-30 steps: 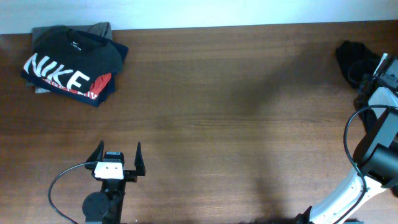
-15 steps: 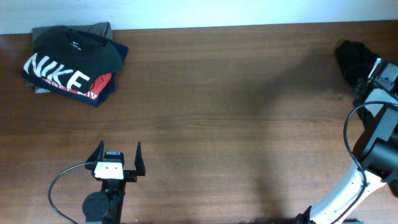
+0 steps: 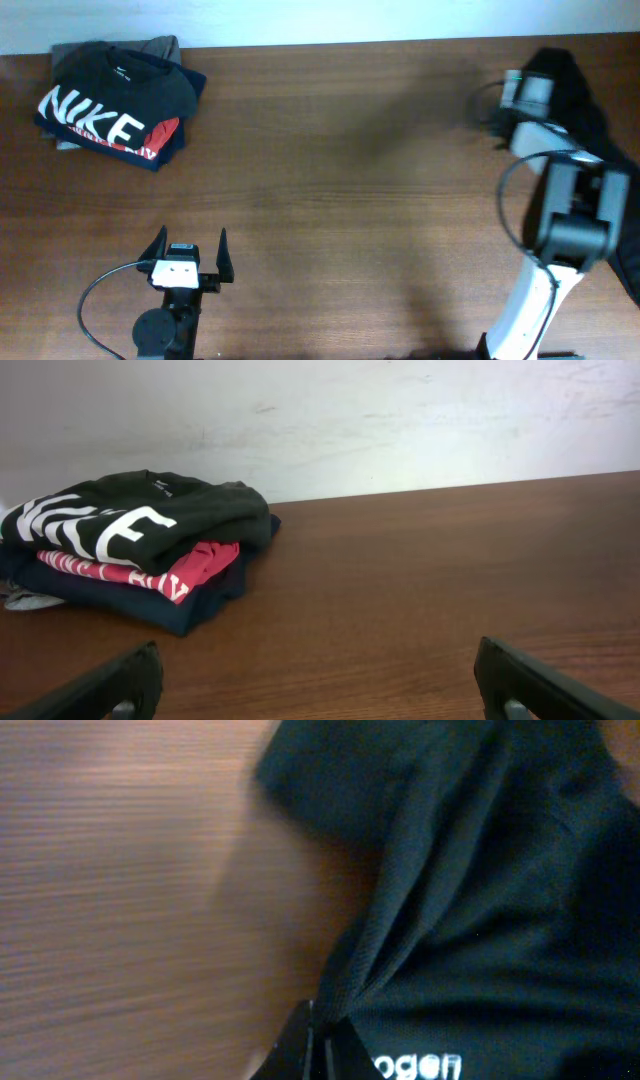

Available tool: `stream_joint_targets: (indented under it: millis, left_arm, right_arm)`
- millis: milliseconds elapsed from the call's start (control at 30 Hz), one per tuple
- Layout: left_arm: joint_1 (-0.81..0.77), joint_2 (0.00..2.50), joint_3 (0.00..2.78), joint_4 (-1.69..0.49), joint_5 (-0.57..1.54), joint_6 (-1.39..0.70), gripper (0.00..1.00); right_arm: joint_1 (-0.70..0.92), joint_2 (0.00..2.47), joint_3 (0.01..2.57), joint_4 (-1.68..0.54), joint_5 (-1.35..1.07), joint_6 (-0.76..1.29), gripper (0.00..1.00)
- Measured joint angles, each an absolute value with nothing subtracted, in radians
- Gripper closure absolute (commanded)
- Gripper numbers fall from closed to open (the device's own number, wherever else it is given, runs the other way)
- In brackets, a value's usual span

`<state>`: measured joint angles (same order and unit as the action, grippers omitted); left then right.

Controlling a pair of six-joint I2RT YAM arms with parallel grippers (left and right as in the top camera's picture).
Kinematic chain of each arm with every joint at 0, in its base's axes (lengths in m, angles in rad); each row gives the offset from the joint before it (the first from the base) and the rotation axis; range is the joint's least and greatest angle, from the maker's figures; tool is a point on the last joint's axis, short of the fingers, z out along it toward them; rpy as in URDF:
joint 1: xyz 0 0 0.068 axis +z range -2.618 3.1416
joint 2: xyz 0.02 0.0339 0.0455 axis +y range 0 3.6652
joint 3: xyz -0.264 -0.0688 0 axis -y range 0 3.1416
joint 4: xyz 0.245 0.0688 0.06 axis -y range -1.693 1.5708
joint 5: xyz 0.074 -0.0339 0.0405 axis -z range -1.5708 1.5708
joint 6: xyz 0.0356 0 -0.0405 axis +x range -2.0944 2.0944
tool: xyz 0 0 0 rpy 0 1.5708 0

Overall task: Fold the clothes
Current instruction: 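Drag the black garment with the right gripper to the table center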

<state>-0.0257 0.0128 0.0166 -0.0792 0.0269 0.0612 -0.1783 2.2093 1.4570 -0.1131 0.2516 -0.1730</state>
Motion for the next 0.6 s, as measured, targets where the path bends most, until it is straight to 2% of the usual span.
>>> stream_joint_targets:
  millis: [600]
  left_arm:
    - [-0.026,0.013,0.017,-0.079,0.027,0.061,0.01]
  right_arm:
    - [0.588,2.194,1.464,-0.249,0.139,0.009,0.96]
